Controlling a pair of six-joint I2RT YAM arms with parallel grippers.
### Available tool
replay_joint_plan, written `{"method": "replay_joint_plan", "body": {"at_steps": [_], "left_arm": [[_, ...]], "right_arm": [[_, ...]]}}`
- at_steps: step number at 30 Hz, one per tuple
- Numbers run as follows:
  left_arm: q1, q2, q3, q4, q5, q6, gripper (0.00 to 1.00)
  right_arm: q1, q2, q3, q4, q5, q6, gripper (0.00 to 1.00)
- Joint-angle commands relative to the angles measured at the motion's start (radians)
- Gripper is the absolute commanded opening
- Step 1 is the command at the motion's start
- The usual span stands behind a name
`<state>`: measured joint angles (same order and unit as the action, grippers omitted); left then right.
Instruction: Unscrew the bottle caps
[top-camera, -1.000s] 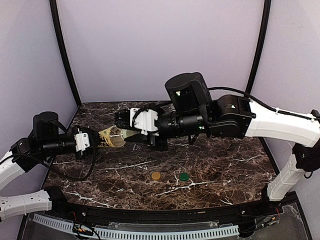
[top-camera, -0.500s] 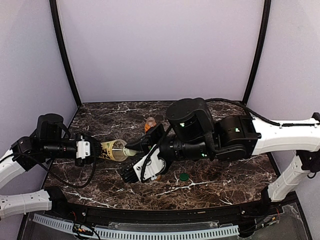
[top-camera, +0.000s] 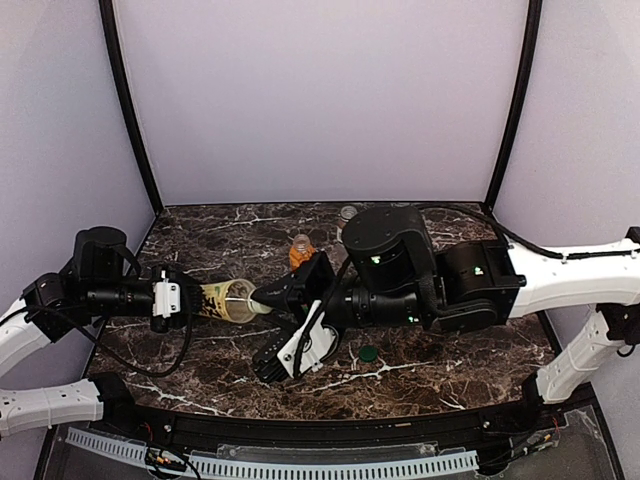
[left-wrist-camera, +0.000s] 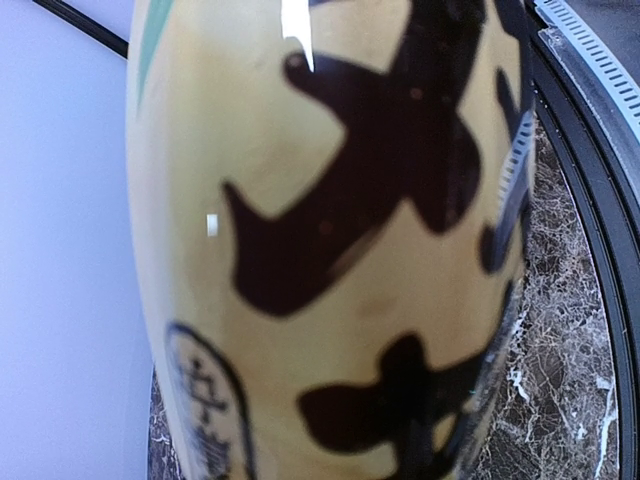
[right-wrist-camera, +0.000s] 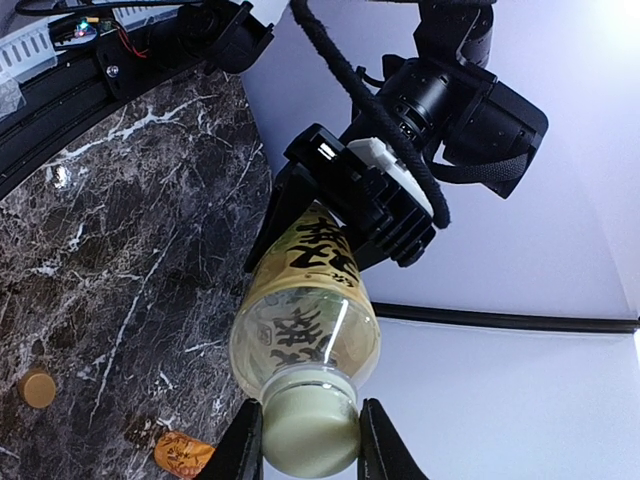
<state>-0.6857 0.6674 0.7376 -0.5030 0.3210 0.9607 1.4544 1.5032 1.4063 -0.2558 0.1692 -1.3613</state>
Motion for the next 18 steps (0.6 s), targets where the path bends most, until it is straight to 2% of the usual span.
{"method": "replay_joint_plan", "body": {"at_steps": [1,3,5,6,7,8,10,12,15,18], "left_arm": [[0.018,-0.021,0.026,-0.039,-0.001,-0.037,0.22],[0.018,-0.028,0.025,-0.039,-0.004,-0.04,0.22],[0.018,-0.035,0.022,-0.039,-0.006,-0.045,0.22],[0.018,-0.039,0.018,-0.034,-0.01,-0.053,0.22],[0.018,-0.041,0.017,-0.028,-0.015,-0.06,0.22],[0.018,-0.044,0.013,-0.006,-0.034,-0.079,0.22],[0.019,-0.047,0.008,0.03,-0.065,-0.094,0.21],[0.018,-0.049,0.0,0.071,-0.1,-0.095,0.21],[0.018,-0.054,-0.023,0.16,-0.183,-0.089,0.21],[0.019,-0.057,-0.065,0.324,-0.318,-0.071,0.21]], "right_arm": [[0.0,-0.034,-0.029,0.038,0.063,-0.034,0.21],[0.0,-0.039,-0.052,0.078,0.065,-0.039,0.39],[0.0,-0.047,-0.074,0.127,0.069,-0.037,0.64],[0.001,-0.053,-0.087,0.159,0.075,-0.032,0.85],[0.001,-0.061,-0.101,0.198,0.082,-0.02,0.95],[0.001,-0.069,-0.112,0.229,0.087,-0.003,0.98],[0.001,-0.093,-0.116,0.277,0.084,0.074,0.99],[0.001,-0.113,-0.105,0.331,0.071,0.24,0.99],[-0.036,-0.112,-0.021,0.349,0.063,0.669,0.99],[-0.086,-0.088,0.043,0.331,0.111,1.142,0.99]]}}
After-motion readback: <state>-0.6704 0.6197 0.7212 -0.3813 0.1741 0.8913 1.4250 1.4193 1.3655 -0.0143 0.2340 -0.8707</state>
